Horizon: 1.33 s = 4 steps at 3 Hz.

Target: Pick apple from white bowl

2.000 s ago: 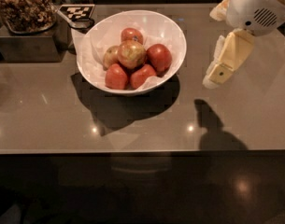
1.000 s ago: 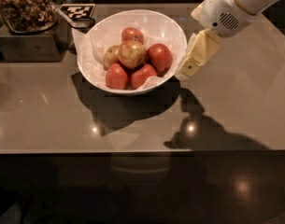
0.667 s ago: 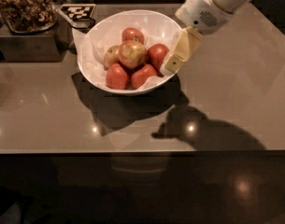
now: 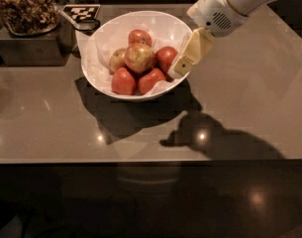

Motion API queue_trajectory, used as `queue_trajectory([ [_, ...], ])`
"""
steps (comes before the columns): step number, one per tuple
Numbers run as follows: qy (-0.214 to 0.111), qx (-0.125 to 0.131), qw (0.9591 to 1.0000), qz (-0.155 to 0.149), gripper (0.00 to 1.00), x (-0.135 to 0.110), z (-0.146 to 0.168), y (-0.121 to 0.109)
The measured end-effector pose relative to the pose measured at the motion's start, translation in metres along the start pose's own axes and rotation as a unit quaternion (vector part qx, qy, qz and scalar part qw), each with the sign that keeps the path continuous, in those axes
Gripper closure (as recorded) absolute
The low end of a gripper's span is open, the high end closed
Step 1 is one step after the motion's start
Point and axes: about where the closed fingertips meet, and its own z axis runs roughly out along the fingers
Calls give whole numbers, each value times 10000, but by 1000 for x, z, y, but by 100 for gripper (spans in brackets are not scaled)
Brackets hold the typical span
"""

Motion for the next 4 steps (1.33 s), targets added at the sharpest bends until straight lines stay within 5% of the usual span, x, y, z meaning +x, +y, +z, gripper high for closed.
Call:
queue_trajectory([
  [2, -354, -119, 9993, 37, 0, -38, 42, -17],
  [4, -418, -373, 9980, 281, 0, -46, 89, -20],
])
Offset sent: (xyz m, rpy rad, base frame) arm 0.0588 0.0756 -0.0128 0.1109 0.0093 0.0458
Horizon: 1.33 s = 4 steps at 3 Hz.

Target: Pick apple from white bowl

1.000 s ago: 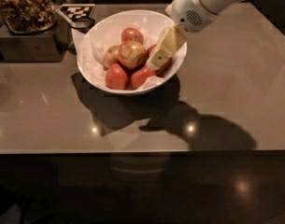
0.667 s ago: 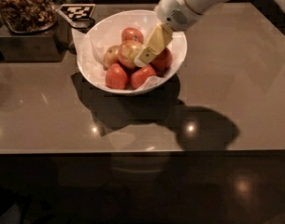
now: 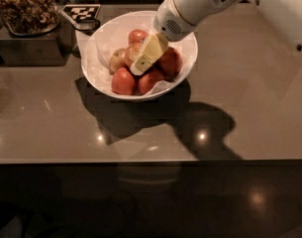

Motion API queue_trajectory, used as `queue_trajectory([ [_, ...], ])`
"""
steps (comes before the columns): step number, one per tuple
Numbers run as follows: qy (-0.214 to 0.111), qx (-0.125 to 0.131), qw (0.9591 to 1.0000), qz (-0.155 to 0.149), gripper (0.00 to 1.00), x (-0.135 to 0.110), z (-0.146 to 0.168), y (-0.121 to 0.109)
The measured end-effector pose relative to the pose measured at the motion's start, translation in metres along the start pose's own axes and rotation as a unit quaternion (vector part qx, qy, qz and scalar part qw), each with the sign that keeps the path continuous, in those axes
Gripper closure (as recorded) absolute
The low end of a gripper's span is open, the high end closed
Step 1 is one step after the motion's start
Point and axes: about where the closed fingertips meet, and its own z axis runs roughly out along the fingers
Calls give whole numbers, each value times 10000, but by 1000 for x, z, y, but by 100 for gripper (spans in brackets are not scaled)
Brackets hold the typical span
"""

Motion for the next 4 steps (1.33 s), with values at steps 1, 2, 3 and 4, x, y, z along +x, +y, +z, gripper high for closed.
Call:
queue_trajectory([
  [1, 13, 1, 9997, 256, 0, 8, 19, -4],
  [2, 10, 3, 9997, 261, 16, 8, 19, -4],
  [3, 10, 2, 9997, 261, 38, 8, 19, -4],
  [4, 10, 2, 9997, 261, 64, 8, 19, -4],
])
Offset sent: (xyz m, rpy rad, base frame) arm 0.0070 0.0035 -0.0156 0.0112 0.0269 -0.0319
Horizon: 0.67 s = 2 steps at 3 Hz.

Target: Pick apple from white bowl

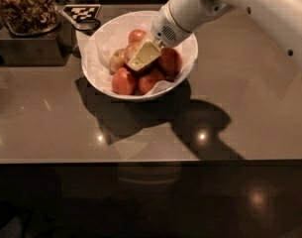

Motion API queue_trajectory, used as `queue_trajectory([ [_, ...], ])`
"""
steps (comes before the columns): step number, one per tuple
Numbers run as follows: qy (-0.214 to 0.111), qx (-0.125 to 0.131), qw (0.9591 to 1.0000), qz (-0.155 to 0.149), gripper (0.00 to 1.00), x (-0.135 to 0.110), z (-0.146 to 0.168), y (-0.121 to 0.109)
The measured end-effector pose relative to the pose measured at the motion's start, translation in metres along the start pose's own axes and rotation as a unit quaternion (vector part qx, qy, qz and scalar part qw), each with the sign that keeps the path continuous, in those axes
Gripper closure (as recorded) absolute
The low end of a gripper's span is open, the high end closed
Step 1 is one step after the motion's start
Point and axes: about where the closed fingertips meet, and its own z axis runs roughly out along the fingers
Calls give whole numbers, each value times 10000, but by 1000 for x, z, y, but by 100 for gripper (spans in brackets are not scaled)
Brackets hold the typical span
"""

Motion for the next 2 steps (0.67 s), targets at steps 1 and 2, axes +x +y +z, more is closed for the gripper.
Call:
queue_trajectory([
  [1, 2, -3, 10000, 1, 58, 0, 0, 0],
  [2, 53, -63, 10000, 29, 49, 2, 4, 0],
])
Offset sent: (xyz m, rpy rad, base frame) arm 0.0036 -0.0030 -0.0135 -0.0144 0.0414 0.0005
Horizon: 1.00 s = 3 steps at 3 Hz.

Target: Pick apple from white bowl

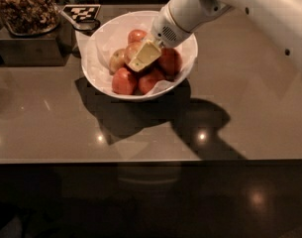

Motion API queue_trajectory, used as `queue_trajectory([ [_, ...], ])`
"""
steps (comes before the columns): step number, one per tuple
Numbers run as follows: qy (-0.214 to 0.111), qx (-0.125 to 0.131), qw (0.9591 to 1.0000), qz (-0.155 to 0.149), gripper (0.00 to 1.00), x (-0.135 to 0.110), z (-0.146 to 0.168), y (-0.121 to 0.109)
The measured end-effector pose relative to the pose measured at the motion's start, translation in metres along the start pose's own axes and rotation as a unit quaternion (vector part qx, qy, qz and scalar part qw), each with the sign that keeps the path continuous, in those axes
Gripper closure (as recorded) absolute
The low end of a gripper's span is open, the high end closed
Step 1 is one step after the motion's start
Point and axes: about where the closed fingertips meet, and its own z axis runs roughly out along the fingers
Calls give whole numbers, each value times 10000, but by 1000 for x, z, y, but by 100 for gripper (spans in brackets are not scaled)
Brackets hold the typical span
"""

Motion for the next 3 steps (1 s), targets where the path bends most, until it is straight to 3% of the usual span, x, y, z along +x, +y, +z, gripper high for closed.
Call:
queue_trajectory([
  [1, 28, -38, 10000, 27, 34, 1, 1, 0],
  [2, 51, -65, 10000, 48, 26, 3, 3, 0],
  [3, 130, -141, 9998, 81, 45, 10, 12, -1],
])
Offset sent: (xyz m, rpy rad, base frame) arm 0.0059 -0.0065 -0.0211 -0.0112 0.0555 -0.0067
